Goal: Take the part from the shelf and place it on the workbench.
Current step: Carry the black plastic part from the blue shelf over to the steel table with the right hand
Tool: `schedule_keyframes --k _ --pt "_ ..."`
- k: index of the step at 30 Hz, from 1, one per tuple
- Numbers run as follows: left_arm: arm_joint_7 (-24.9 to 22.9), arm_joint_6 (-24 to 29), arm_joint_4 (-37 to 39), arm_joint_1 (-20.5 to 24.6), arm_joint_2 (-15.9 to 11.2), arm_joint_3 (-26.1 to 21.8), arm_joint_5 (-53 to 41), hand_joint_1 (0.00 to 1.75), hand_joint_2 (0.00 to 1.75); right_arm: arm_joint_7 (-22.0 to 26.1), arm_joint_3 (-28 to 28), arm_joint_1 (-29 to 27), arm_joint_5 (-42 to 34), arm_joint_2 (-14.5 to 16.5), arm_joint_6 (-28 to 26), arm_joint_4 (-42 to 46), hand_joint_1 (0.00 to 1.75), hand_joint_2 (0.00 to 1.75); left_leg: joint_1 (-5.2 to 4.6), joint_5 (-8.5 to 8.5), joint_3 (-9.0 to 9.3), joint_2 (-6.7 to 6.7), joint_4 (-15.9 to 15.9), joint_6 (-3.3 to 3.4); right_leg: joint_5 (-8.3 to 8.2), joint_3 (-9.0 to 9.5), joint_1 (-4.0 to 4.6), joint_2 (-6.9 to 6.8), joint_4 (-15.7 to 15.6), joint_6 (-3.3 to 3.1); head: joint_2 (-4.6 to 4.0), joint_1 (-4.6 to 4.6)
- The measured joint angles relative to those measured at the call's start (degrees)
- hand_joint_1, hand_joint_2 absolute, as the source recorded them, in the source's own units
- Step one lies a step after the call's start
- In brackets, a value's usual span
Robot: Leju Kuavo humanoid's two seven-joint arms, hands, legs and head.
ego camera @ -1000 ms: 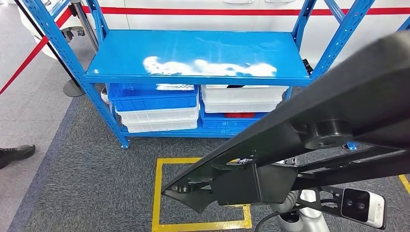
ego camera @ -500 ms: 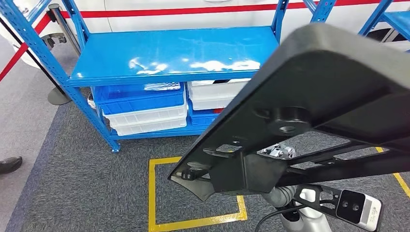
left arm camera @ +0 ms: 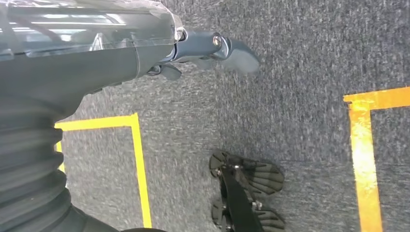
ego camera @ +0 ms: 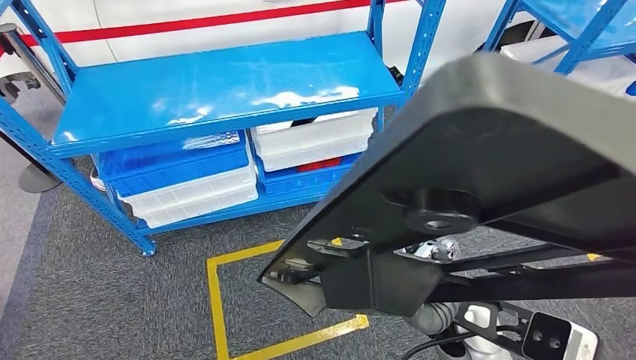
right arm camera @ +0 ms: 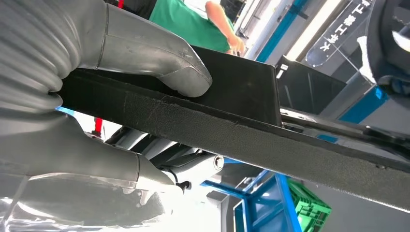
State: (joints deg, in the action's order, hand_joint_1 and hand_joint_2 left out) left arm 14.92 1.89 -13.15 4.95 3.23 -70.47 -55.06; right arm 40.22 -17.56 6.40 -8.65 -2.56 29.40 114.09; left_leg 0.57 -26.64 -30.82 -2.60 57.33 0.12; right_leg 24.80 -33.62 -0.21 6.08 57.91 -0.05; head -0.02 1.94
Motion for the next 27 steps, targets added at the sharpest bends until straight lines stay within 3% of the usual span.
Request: schedule_keyframes --k 2,3,5,7,8,10,12,13,15,17,18,20,21,22,23,24,25,27 --pt "-0.08 0.38 0.02 0.09 0.19 0.43 -0.31 0.00 1.75 0.01 0.45 -0.33 -0.38 -0.43 0.44 0.37 1.69 1.75 0.24 0.45 -0.02 1.24 -0.51 0.73 1.03 -0.84 0.15 -1.63 1.41 0.58 0.00 -0.02" --pt "-0.16 0.63 0.03 0.08 0.26 0.58 -0.37 0.00 1.75 0.01 0.67 -0.39 -0.59 -0.62 0.94 0.45 1.69 1.75 0.37 0.63 -0.07 1.89 -0.74 1.04 2.49 -1.93 0.20 -3.06 3.68 0.81 0.00 -0.02" --pt "-0.32 1.06 0.03 -0.15 0.27 0.63 -0.23 0.00 1.75 0.01 1.15 -0.49 -1.07 -0.86 2.55 0.33 1.69 1.75 0.25 0.70 -0.32 3.25 -0.77 1.30 6.33 -5.48 -0.07 -5.15 11.05 1.25 0.00 -0.02" --pt "0.03 1.20 0.03 -0.38 0.26 0.60 0.19 0.00 1.75 -0.01 1.67 -0.56 -1.44 -0.88 4.33 -0.04 1.69 1.75 0.17 0.70 -0.53 4.70 -0.71 1.30 7.81 -7.75 -0.46 -5.63 16.03 1.63 0.00 -0.02" --pt "0.43 1.18 0.03 -0.41 0.25 0.58 0.38 0.00 1.75 -0.01 1.94 -0.57 -1.53 -0.86 5.10 -0.24 1.69 1.75 0.17 0.69 -0.56 5.39 -0.68 1.27 6.95 -7.24 -0.60 -5.87 15.37 1.72 0.00 -0.02" --pt "1.39 0.97 0.03 -0.35 0.19 0.55 0.83 0.00 1.75 -0.02 2.60 -0.56 -1.60 -0.74 6.23 -0.55 1.69 1.75 0.13 0.61 -0.40 6.50 -0.61 1.07 3.43 -3.08 -0.66 -7.30 8.26 1.58 0.00 -0.02" --pt "2.21 0.61 0.02 -0.31 -0.13 0.51 1.10 0.00 1.75 -0.01 3.25 -0.61 -1.83 -0.41 6.71 -0.62 1.69 1.75 -0.13 0.45 -0.25 7.43 -0.44 0.51 1.40 0.57 -0.23 -9.17 1.50 0.87 0.00 -0.02" --pt "2.52 0.43 0.02 -0.30 -0.36 0.49 1.23 0.00 1.75 -0.01 3.56 -0.72 -1.98 -0.21 6.86 -0.61 1.69 1.75 -0.26 0.38 -0.21 7.89 -0.38 0.18 1.23 1.19 0.01 -9.57 0.09 0.47 0.00 -0.01" --pt "2.93 0.17 0.01 -0.17 -0.86 0.45 1.64 0.00 1.75 0.01 4.08 -1.12 -2.17 0.10 7.06 -0.54 1.69 1.75 -0.35 0.33 -0.09 8.90 -0.41 -0.52 1.18 0.90 0.19 -8.61 -0.21 -0.25 0.00 -0.01" --pt "3.19 0.20 -0.01 0.02 -1.34 0.32 2.27 0.00 1.75 0.01 4.39 -1.53 -2.22 0.38 7.15 -0.28 1.69 1.75 -0.10 -0.77 -0.49 7.64 0.81 -1.24 0.77 0.81 -0.03 -7.51 -0.51 -1.00 0.00 -0.01" --pt "3.26 0.31 -0.01 0.01 -1.62 0.14 2.64 0.00 1.75 0.01 4.45 -1.67 -2.26 0.62 7.20 -0.12 1.69 1.75 0.03 -2.23 -1.40 6.25 2.99 -1.55 0.56 0.80 -0.19 -6.99 -0.67 -1.39 0.00 -0.01" --pt "3.41 0.57 -0.01 -0.23 -2.00 -0.51 3.41 0.00 1.75 0.01 4.46 -1.95 -2.32 1.17 7.40 0.04 1.69 1.75 0.18 -6.21 -4.70 3.61 10.43 -1.91 0.34 0.62 -0.22 -5.85 -0.71 -1.87 0.00 -0.01" --pt "3.49 0.68 -0.01 -0.40 -2.16 -0.85 3.74 0.00 1.75 0.00 4.46 -2.12 -2.32 1.36 7.49 0.04 1.69 1.75 0.18 -7.68 -6.42 3.20 14.18 -2.00 0.29 0.55 -0.16 -5.17 -0.69 -1.95 0.00 -0.01" --pt "3.60 0.75 -0.01 -0.53 -2.25 -1.15 4.01 0.00 1.75 -0.01 4.46 -2.29 -2.32 1.46 7.58 0.03 1.69 1.75 0.18 -8.08 -7.47 3.05 16.37 -2.02 0.25 0.52 -0.11 -4.44 -0.64 -1.99 0.00 0.00" --pt "3.73 0.76 -0.01 -0.59 -2.29 -1.37 4.20 0.00 1.75 -0.01 4.47 -2.40 -2.32 1.52 7.62 0.03 1.69 1.75 0.18 -7.33 -7.54 2.99 16.40 -1.98 0.23 0.53 -0.08 -3.71 -0.57 -1.98 0.00 0.00" --pt "3.89 0.76 -0.01 -0.61 -2.32 -1.58 4.34 0.00 1.75 -0.02 4.47 -2.46 -2.32 1.56 7.62 0.03 1.69 1.75 0.19 -5.49 -6.46 2.81 13.98 -1.86 0.24 0.59 -0.07 -2.97 -0.49 -1.94 0.00 0.00" --pt "4.04 0.74 -0.01 -0.60 -2.36 -1.79 4.43 0.00 1.75 -0.02 4.47 -2.50 -2.30 1.62 7.60 0.03 1.69 1.75 0.21 -3.17 -4.62 2.21 9.94 -1.69 0.27 0.65 -0.07 -2.24 -0.38 -1.84 0.00 0.00" --pt "4.22 0.73 -0.02 -0.58 -2.51 -2.18 4.42 0.00 1.75 -0.01 4.47 -2.63 -2.06 1.82 7.41 0.04 1.69 1.75 0.29 -0.35 -1.23 0.11 2.55 -1.23 0.30 0.51 0.04 -0.92 -0.07 -1.41 0.00 0.00"
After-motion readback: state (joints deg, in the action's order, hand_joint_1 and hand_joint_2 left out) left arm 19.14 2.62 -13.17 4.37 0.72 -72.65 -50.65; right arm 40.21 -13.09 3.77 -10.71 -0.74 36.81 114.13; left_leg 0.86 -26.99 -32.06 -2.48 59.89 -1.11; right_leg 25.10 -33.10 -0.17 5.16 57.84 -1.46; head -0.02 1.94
